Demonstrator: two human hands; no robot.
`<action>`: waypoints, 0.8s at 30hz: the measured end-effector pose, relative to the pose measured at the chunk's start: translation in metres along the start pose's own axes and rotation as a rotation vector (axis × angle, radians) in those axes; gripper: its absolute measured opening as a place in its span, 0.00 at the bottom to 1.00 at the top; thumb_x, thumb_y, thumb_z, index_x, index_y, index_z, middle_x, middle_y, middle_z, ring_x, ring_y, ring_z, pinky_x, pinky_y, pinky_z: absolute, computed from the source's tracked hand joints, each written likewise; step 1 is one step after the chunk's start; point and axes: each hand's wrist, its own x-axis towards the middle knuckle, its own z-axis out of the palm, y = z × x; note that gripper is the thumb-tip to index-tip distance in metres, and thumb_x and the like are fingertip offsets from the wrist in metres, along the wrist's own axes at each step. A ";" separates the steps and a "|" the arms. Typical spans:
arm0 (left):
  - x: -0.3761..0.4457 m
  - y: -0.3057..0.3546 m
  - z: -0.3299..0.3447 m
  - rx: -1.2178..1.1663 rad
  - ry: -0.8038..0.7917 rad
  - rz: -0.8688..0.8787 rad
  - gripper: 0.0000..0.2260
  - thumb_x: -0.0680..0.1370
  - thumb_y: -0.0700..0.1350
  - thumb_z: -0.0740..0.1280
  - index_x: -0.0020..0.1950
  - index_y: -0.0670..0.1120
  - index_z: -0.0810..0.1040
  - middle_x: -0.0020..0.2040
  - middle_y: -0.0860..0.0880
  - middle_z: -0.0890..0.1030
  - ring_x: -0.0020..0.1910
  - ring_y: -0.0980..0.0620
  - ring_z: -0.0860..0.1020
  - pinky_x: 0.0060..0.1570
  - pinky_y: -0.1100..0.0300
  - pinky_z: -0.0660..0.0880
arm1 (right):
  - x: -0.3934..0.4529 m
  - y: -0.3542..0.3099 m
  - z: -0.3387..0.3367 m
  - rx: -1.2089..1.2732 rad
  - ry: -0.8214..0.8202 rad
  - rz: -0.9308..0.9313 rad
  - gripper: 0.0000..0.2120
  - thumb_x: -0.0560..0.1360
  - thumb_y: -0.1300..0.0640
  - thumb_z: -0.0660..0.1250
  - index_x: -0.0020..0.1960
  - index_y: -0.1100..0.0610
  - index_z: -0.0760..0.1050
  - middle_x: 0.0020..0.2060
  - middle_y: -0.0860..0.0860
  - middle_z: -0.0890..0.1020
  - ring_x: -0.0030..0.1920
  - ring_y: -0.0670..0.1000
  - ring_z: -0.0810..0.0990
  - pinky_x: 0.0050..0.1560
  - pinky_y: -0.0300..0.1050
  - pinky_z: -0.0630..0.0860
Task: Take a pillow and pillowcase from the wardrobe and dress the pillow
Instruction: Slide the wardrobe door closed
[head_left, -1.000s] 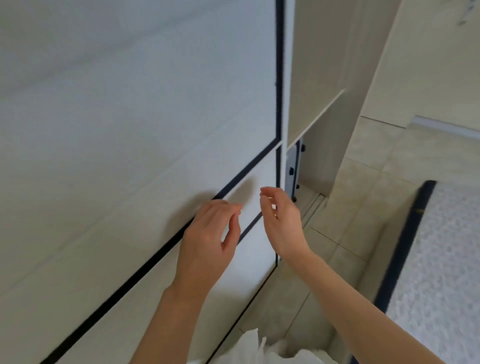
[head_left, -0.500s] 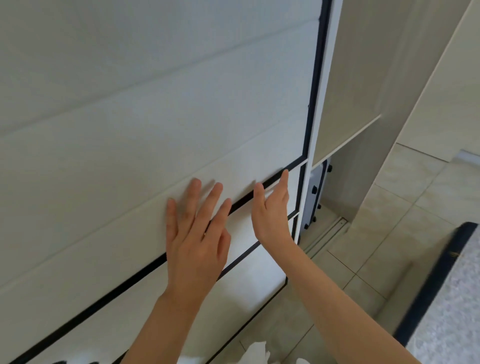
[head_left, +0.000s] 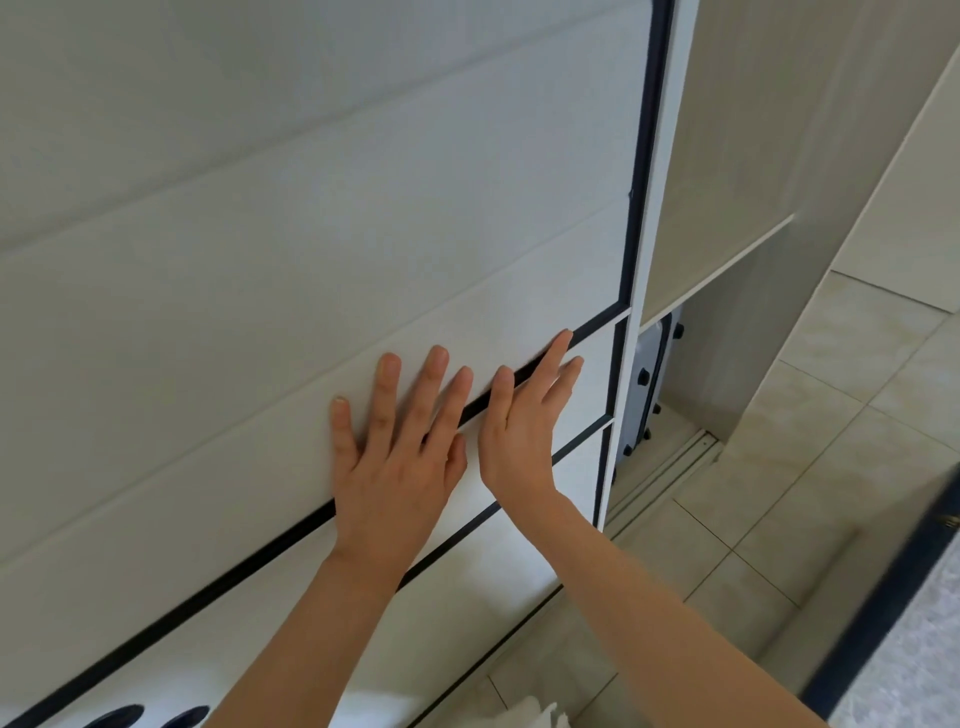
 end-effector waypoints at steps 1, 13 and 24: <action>0.004 0.004 0.001 0.004 -0.008 0.005 0.27 0.81 0.56 0.60 0.80 0.54 0.59 0.81 0.51 0.54 0.80 0.42 0.47 0.75 0.39 0.41 | 0.005 0.002 -0.002 0.000 0.012 -0.007 0.30 0.80 0.37 0.47 0.73 0.33 0.31 0.76 0.47 0.32 0.76 0.50 0.32 0.68 0.49 0.44; 0.074 0.074 0.027 -0.005 -0.033 0.104 0.27 0.84 0.53 0.57 0.81 0.51 0.54 0.81 0.49 0.53 0.79 0.42 0.47 0.75 0.41 0.41 | 0.088 0.016 -0.058 -0.052 0.123 -0.059 0.28 0.82 0.43 0.45 0.77 0.42 0.35 0.78 0.49 0.38 0.76 0.46 0.32 0.76 0.59 0.41; 0.162 0.163 0.048 -0.089 -0.091 0.191 0.23 0.83 0.42 0.47 0.80 0.49 0.60 0.81 0.48 0.55 0.78 0.41 0.48 0.74 0.42 0.41 | 0.189 0.030 -0.132 -0.091 0.229 -0.018 0.26 0.82 0.44 0.43 0.77 0.40 0.40 0.79 0.46 0.46 0.77 0.44 0.39 0.73 0.45 0.45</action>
